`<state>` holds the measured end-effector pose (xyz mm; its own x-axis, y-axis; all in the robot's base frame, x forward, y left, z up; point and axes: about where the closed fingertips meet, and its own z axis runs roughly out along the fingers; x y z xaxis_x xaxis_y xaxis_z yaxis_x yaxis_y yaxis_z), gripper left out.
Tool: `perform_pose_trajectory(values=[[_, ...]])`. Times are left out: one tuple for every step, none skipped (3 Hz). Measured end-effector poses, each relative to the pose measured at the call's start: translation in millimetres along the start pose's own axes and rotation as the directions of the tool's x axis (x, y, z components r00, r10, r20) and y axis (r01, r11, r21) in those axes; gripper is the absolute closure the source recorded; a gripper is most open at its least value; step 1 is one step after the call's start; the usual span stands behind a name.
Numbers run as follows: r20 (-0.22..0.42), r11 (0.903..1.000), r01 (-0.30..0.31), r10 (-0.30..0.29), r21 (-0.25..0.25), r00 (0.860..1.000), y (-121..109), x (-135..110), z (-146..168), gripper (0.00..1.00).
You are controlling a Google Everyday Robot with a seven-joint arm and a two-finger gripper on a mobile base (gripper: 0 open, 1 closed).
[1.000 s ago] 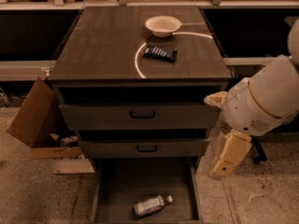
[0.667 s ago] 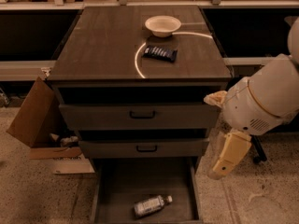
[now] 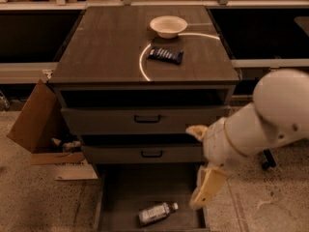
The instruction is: Pick blue plastic bottle from bottom drawer and place on counter
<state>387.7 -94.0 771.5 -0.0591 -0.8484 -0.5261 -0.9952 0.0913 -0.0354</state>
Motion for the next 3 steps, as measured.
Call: perform_pose_trajectory(values=[[0.068, 0.9989, 0.008, -0.005, -0.047, 0.998, 17.3, -2.5, 62.3, 0.0], [0.068, 0.9989, 0.008, -0.005, -0.047, 0.998, 17.3, -2.5, 62.3, 0.0], [0.093, 0.9985, 0.014, -0.009, -0.053, 0.996, 15.6, 0.1, 71.4, 0.0]])
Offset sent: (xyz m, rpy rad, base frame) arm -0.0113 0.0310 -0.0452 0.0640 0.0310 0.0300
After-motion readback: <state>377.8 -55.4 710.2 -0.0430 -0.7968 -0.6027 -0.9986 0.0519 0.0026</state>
